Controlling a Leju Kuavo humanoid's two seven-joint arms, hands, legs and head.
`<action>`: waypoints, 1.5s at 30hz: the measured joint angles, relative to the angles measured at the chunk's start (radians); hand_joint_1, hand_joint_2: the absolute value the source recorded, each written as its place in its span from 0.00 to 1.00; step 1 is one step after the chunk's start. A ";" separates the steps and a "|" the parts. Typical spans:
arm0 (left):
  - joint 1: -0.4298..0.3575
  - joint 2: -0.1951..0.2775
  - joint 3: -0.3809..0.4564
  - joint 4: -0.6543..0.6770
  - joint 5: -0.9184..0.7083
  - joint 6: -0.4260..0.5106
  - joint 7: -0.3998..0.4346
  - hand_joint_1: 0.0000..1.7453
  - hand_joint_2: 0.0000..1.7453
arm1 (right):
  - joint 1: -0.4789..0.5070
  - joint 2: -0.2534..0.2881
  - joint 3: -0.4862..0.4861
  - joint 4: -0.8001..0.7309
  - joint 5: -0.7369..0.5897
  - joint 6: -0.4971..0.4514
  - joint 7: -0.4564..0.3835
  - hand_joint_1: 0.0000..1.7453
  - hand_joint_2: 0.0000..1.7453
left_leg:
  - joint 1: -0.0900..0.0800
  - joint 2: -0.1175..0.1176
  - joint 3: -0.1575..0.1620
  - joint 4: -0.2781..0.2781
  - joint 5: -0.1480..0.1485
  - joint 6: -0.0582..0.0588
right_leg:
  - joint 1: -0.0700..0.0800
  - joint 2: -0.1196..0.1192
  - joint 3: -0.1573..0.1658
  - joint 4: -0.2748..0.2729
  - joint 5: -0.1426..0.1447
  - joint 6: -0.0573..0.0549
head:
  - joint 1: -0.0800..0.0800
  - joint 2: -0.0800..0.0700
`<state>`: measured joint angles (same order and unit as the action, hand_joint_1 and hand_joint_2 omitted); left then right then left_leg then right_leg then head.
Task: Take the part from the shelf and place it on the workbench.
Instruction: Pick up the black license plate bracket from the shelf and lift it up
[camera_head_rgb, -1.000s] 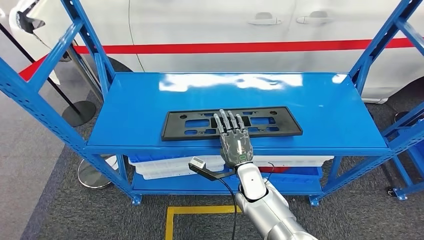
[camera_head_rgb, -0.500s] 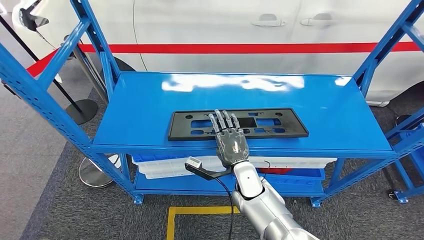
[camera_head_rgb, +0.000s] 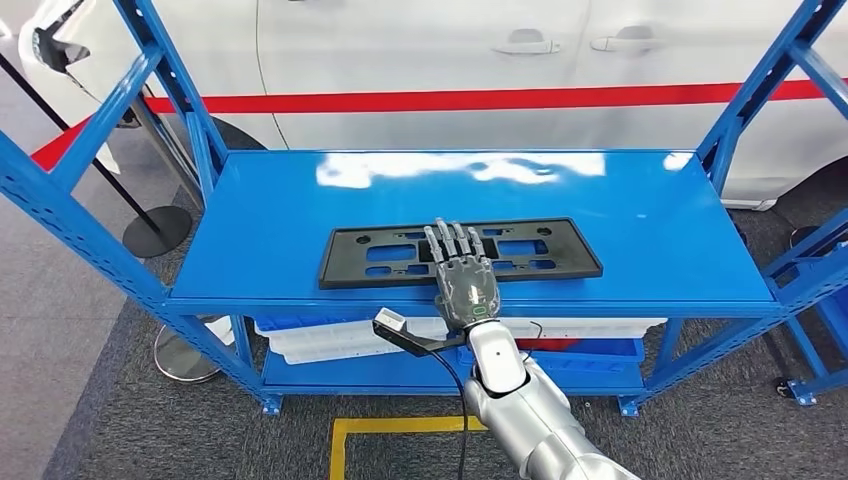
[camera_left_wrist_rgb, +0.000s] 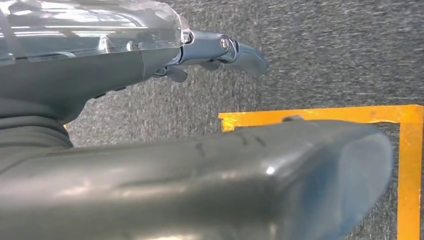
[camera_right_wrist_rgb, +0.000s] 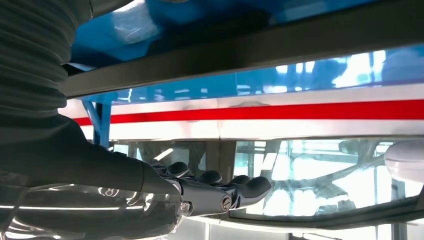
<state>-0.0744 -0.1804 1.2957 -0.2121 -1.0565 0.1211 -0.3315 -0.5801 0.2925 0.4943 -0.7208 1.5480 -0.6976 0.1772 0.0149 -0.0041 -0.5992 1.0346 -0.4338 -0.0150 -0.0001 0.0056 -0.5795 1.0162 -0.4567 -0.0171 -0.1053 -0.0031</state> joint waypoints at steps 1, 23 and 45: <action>0.000 0.000 0.000 0.000 0.000 0.000 0.000 0.00 0.00 | 0.000 0.000 -0.001 0.000 0.000 0.000 0.000 0.00 1.00 | -0.002 -0.001 0.004 -0.010 -0.005 0.005 | 0.001 0.000 -0.001 0.001 -0.001 0.004 | 0.000 0.000; 0.000 0.005 -0.001 0.000 -0.014 -0.018 0.002 0.00 0.00 | -0.006 -0.016 -0.014 0.008 0.000 0.000 0.042 1.00 1.00 | 0.004 0.000 -0.045 0.173 -0.137 -0.015 | -0.008 -0.003 -0.026 -0.003 0.025 -0.015 | 0.000 0.000; -0.007 -0.007 0.005 0.000 0.014 0.021 -0.003 0.00 0.00 | -0.052 0.003 -0.015 0.084 0.000 0.012 0.003 1.00 1.00 | 0.004 -0.005 0.010 -0.017 -0.008 0.019 | -0.019 -0.002 -0.055 0.057 0.011 0.037 | 0.000 0.000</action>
<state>-0.0816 -0.1870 1.3010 -0.2121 -1.0423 0.1421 -0.3342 -0.6320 0.2959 0.4796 -0.6368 1.5480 -0.6856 0.1802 0.0189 -0.0092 -0.5891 1.0179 -0.4417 0.0044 -0.0188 0.0034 -0.6345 1.0729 -0.4458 0.0204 -0.1054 -0.0031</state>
